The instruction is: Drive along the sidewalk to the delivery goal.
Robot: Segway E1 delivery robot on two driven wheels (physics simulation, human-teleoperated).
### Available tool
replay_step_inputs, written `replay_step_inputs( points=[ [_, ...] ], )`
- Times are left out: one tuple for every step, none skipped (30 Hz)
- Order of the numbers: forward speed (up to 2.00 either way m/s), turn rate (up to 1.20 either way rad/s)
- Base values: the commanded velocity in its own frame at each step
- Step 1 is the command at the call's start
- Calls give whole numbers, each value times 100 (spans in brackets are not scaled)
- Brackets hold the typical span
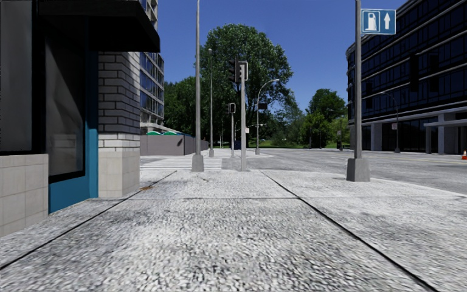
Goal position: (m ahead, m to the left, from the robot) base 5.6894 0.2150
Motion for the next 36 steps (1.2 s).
replay_step_inputs(
  points=[
    [191, 0],
    [191, 0],
    [191, 0],
    [191, 0],
    [191, 0],
    [191, 0],
    [191, 0],
    [191, 0],
    [191, 0],
    [191, 0],
    [191, 0],
    [191, 0],
    [191, 0],
    [191, 0],
    [191, 0],
    [191, 0],
    [191, 0],
    [191, 0],
    [191, 0],
    [191, 0],
    [191, 0],
    [191, 0],
    [191, 0],
    [191, 0],
    [191, 0],
    [191, 0],
    [191, 0],
    [191, 0],
    [191, 0],
    [191, 0],
    [191, 0],
    [191, 0],
    [191, 0],
    [191, 0],
    [191, 0],
    [191, 0]
  ],
)
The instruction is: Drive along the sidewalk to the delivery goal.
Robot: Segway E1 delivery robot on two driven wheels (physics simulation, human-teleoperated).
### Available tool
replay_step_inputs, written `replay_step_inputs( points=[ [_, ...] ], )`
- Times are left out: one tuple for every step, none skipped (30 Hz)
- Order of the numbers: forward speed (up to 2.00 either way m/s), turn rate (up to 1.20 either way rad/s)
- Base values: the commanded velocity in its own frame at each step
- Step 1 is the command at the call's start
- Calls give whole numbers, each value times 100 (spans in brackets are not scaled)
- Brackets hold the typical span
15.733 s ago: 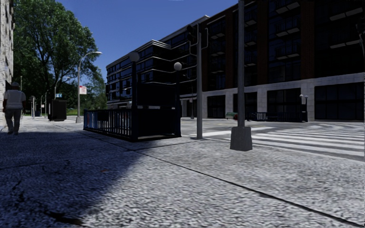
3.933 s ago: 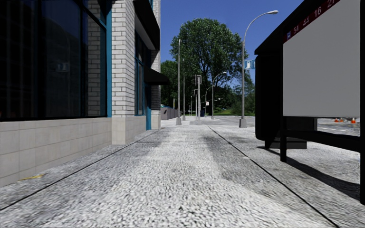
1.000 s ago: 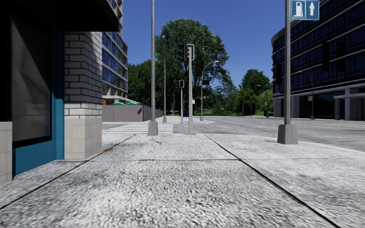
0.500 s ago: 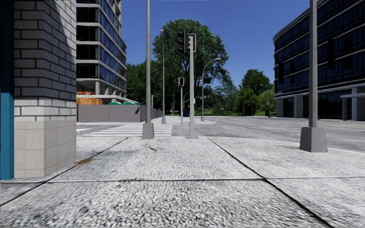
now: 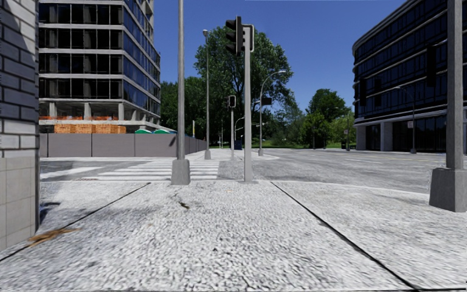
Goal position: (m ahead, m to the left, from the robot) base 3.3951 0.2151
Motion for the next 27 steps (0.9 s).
replay_step_inputs(
  points=[
    [191, 0],
    [191, 0],
    [191, 0],
    [191, 0],
    [191, 0],
    [191, 0],
    [191, 0],
    [191, 0],
    [191, 0],
    [191, 0],
    [191, 0],
    [191, 0],
    [191, 0],
    [191, 0],
    [191, 0],
    [191, 0],
    [191, 0],
    [191, 0],
    [191, 0],
    [191, 0],
    [191, 0],
    [191, 0],
    [191, 0],
    [191, 0],
    [191, 0],
    [191, 0],
    [191, 0]
  ],
)
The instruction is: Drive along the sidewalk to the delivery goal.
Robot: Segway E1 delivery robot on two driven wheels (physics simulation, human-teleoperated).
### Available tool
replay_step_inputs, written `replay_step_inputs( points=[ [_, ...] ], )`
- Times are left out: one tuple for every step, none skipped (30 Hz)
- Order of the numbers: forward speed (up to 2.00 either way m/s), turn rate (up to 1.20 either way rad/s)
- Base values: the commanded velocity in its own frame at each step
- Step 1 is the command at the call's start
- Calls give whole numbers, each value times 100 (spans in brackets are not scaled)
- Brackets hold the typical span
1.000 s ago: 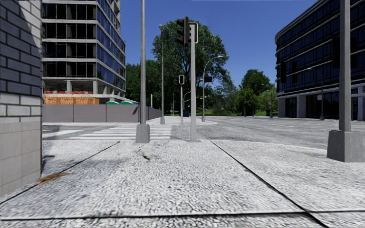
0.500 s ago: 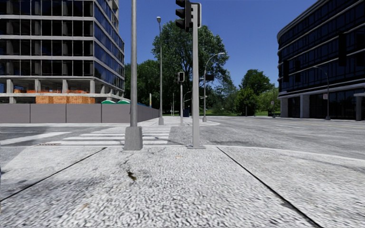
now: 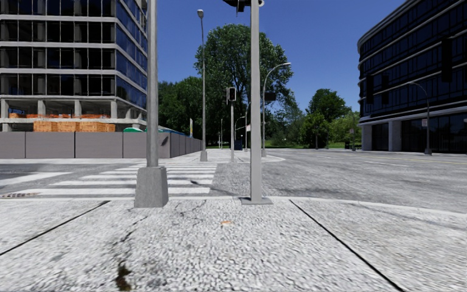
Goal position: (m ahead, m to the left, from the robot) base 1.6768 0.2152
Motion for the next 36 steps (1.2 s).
replay_step_inputs(
  points=[
    [191, 0],
    [191, 0],
    [191, 0],
    [191, 0],
    [191, 0],
    [191, 0],
    [191, 0],
    [190, 0],
    [189, 0],
    [180, 0],
    [173, 0],
    [173, 0],
    [169, 0],
    [167, 0],
    [162, 0],
    [154, 0],
    [154, 0],
    [145, 0],
    [129, 0],
    [101, 0],
    [80, 0],
    [59, 0],
    [41, 0],
    [27, 0],
    [27, 0],
    [17, 0],
    [10, 0],
    [0, 0],
    [0, 0],
    [0, 0],
    [0, 0],
    [0, 0],
    [0, 0],
    [0, 0],
    [0, 0],
    [0, 0]
  ],
)
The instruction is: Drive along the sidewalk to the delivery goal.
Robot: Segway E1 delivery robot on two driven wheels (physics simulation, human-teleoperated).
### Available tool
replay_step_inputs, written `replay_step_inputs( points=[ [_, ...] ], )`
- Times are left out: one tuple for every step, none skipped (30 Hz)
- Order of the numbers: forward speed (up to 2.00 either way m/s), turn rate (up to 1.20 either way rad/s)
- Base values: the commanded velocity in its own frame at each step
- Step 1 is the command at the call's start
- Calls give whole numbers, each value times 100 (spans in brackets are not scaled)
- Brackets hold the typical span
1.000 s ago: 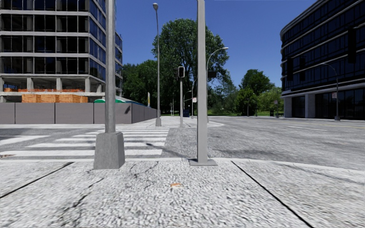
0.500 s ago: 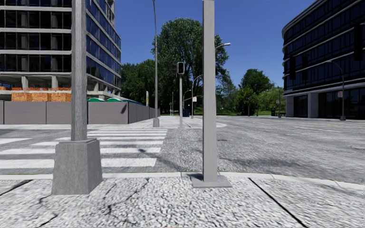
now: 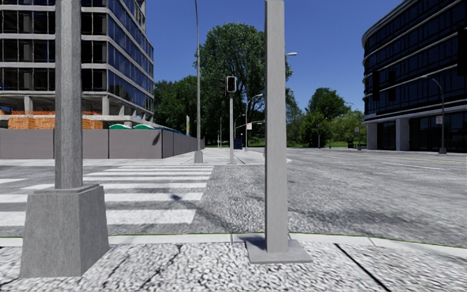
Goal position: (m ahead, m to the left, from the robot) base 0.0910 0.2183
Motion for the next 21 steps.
replay_step_inputs(
  points=[
    [0, 0],
    [0, 0],
    [0, 0],
    [0, 0],
    [0, 0],
    [0, 0],
    [0, 0],
    [0, 0],
    [0, 0],
    [0, 0],
    [0, 0],
    [0, 0],
    [0, 0],
    [0, 0],
    [0, 0],
    [0, 0],
    [0, 0],
    [0, 0],
    [0, 0],
    [0, 0],
    [0, 0]
  ],
)
